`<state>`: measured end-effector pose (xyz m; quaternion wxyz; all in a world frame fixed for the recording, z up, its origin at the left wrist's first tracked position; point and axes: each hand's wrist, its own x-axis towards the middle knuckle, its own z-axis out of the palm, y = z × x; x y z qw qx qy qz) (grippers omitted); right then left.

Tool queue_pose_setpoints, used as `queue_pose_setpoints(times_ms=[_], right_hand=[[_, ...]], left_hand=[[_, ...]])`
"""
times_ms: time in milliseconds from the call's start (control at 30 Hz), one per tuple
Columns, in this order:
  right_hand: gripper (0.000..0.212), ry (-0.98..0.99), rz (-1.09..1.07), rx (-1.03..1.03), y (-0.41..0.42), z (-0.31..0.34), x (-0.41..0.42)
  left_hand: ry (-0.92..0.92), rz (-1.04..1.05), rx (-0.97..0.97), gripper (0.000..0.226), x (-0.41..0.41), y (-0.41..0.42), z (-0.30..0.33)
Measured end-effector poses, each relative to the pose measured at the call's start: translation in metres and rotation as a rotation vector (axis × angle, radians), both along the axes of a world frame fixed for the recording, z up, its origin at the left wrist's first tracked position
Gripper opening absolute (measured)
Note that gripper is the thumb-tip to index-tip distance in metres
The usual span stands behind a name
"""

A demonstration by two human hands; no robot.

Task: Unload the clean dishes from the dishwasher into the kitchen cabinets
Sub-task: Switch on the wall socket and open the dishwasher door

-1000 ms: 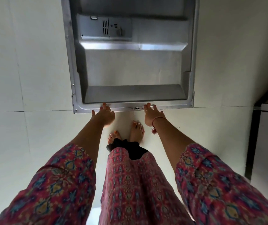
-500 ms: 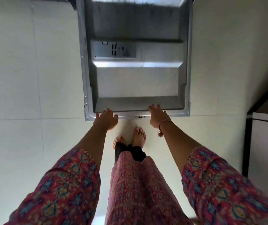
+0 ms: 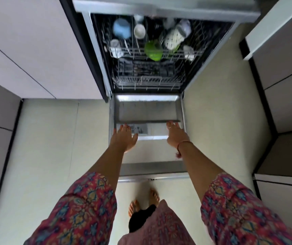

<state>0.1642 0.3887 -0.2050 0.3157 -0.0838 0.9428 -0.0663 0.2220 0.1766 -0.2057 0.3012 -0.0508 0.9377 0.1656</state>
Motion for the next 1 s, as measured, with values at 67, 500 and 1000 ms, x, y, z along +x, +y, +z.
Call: queue_pose_setpoints(times_ms=[67,500,1000], right_hand=[[0.074,0.044,0.002,-0.010,-0.003,0.023,-0.021],[0.068,0.197,0.002,-0.183,-0.032,0.076,-0.217],[0.052,0.175,0.085,-0.067,-0.054,0.015,-0.352]], left_hand=[[0.031,-0.011,-0.010,0.064,-0.020,-0.002,0.023],[0.099,-0.046,-0.136,0.070,-0.203,-0.001,0.071],[0.081,-0.014,-0.196,0.065,-0.363,-0.015,0.022]])
